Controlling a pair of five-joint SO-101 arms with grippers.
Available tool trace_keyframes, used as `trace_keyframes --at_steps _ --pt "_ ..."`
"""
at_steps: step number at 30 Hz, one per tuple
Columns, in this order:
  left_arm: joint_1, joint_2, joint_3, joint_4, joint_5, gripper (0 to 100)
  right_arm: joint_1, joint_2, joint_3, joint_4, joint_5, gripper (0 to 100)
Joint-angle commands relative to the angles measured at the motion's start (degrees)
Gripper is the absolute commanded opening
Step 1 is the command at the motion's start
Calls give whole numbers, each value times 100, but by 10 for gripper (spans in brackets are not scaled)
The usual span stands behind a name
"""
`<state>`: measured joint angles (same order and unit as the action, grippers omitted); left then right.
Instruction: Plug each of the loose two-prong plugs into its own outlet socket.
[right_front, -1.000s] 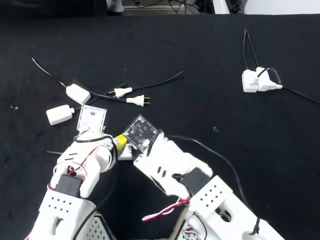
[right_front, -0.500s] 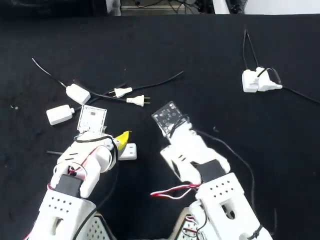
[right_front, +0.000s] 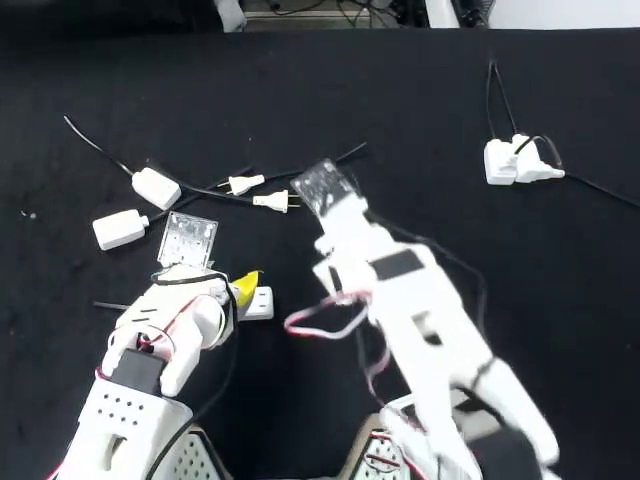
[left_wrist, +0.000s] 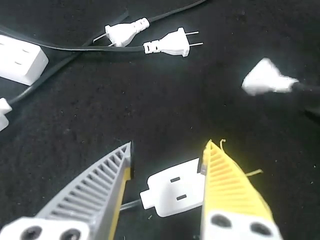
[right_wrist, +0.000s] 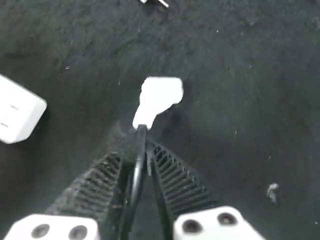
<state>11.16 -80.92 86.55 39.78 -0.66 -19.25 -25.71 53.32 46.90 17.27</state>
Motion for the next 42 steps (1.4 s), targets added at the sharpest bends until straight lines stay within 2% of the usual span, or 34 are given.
trace_keyframes --at_steps 1,6,10,16,19,23,28,30,35,42 --pt "13 -18 -119 9 26 234 -141 391 -1033 220 308 11" --pt "13 -18 -136 0 26 234 -255 514 -2273 1178 571 11" --pt "13 -18 -136 0 26 234 -44 1121 -2756 1679 571 21" --pt "13 -26 -136 0 26 234 281 2413 -3301 1829 571 180" --pt "13 -26 -136 26 26 234 316 2633 -3855 2075 563 165" --pt "13 -26 -136 18 18 234 273 2695 -4593 2892 571 162" --pt "13 -26 -136 18 18 234 237 3073 -4673 2945 589 159" --pt "13 -26 -136 26 9 234 299 3459 -4699 2787 1037 158" --pt "13 -26 -136 35 0 234 563 4268 -4936 2629 2857 158" --pt "13 -26 -136 35 0 234 879 4769 -5666 2620 3543 158"
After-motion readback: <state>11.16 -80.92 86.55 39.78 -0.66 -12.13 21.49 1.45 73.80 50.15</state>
